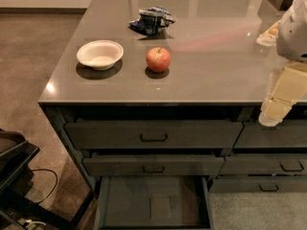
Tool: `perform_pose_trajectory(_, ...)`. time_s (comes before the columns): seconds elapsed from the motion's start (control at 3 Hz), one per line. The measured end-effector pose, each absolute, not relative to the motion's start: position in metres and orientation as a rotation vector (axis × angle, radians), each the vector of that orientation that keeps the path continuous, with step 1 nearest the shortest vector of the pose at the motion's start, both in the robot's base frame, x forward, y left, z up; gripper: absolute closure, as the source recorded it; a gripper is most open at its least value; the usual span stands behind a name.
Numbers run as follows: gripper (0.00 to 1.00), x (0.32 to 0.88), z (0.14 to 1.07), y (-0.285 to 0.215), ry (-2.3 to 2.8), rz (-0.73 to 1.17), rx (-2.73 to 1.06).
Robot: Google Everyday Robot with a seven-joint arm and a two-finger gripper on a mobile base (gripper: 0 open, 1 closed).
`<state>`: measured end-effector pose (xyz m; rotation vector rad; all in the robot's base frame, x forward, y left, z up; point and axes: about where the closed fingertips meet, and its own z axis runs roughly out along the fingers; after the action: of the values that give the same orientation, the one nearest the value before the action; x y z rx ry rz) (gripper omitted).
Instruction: Place apple into bottom drawer
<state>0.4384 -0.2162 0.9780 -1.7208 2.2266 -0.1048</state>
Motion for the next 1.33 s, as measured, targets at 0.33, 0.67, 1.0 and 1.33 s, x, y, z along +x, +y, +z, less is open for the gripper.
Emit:
perform_pose_trajectory(0.33, 0.00, 0.438, 0.978, -0.216, 2.226, -0.105, -1.721)
perform_pose_trajectory(0.67, 0.00, 0.443, 0.982, -0.213, 2.193, -0.098, -1.705)
perform_pose_trajectory(1.0, 0.00, 0.472, 0.996, -0.203, 2.103, -0.022, -1.632)
perform_pose_trajectory(1.33, 0.00, 0.516, 1.015, -0.177, 1.989, 0.130, -1.545)
